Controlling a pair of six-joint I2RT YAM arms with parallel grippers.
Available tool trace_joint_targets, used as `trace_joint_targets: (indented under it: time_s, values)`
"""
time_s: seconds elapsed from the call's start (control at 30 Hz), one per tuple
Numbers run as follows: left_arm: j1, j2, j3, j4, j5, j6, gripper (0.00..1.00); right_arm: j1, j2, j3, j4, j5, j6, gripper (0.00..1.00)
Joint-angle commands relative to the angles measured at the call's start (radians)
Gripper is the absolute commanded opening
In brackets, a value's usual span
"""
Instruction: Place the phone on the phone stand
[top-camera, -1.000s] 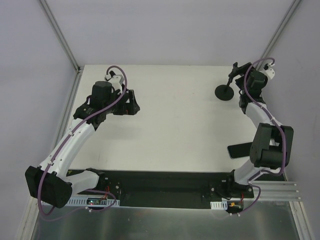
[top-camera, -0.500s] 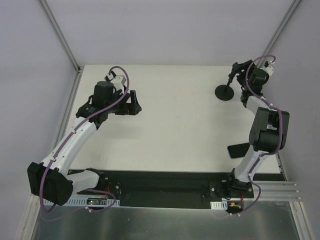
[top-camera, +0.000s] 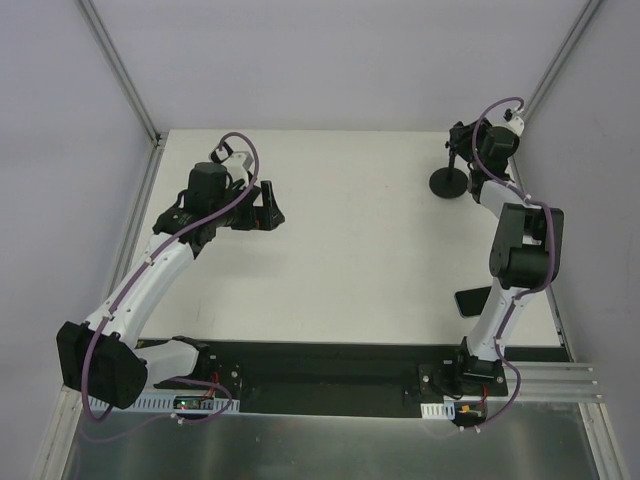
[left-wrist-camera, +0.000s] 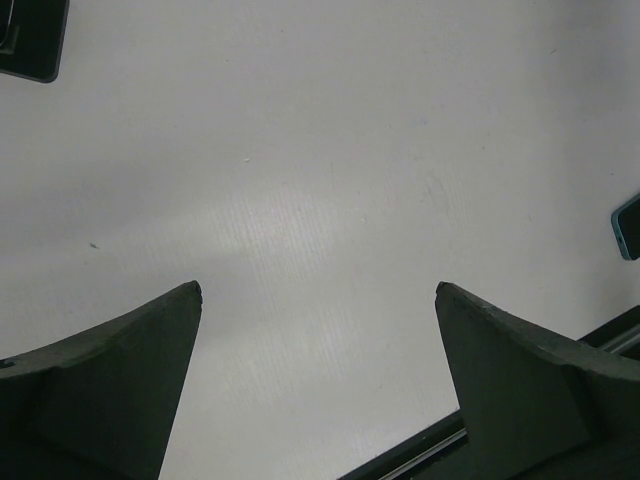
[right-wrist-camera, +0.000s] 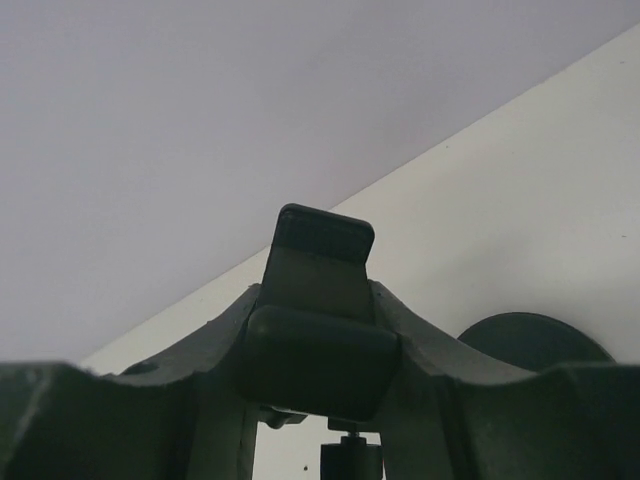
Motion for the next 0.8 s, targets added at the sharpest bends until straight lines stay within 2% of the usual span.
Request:
trace_joint_targets:
  time_s: [0.0,0.13,0.3,0.37,0.4,0.43,0.47,0.53,0.6,0.63,0.7,0.73,0.77]
  values:
    - [0.016,-0.047,-0.013,0.033,0.016,-0.017,0.99,0.057,-0.076,0.016,-0.037,-0.156,-0.058,0.01]
    - [0.036,-0.096,-0.016,0.034,0.024,-0.032,0.99,0.124,-0.22,-0.023,-0.121,-0.297,-0.156,0.01]
    - [0.077,-0.156,-0.032,0.054,0.061,-0.064,0.99,0.238,-0.36,-0.168,-0.134,-0.646,-0.187,0.01]
    - [0.093,-0.174,-0.042,0.074,0.106,-0.078,0.99,0.319,-0.412,-0.19,-0.224,-0.816,-0.3,0.01]
    - [0.107,-0.18,-0.047,0.083,0.131,-0.092,0.99,0.353,-0.435,-0.188,-0.303,-0.866,-0.39,0.01]
    - [0.114,-0.182,-0.052,0.1,0.187,-0.101,0.99,0.393,-0.441,-0.17,-0.506,-0.901,-0.488,0.01]
    - [0.12,-0.18,-0.062,0.114,0.234,-0.112,0.99,0.46,-0.44,-0.156,-0.61,-0.944,-0.665,0.01]
    - [0.139,-0.151,-0.066,0.161,0.367,-0.141,0.99,0.51,-0.405,-0.104,-0.83,-0.987,-0.786,0.01]
    - [0.14,-0.124,-0.064,0.192,0.442,-0.161,0.99,0.559,-0.348,-0.051,-0.952,-1.047,-0.903,0.01]
    - [0.139,-0.09,-0.062,0.198,0.485,-0.167,0.98,0.572,-0.33,-0.02,-1.074,-1.07,-0.958,0.01]
    - [0.139,-0.046,-0.059,0.217,0.565,-0.184,0.96,0.602,-0.273,0.061,-1.164,-1.141,-1.063,0.0]
    - [0.139,-0.032,-0.059,0.223,0.587,-0.19,0.96,0.606,-0.247,0.092,-1.278,-1.164,-1.095,0.0]
    - [0.139,-0.018,-0.055,0.225,0.626,-0.199,0.94,0.611,-0.218,0.188,-1.359,-1.2,-1.136,0.01]
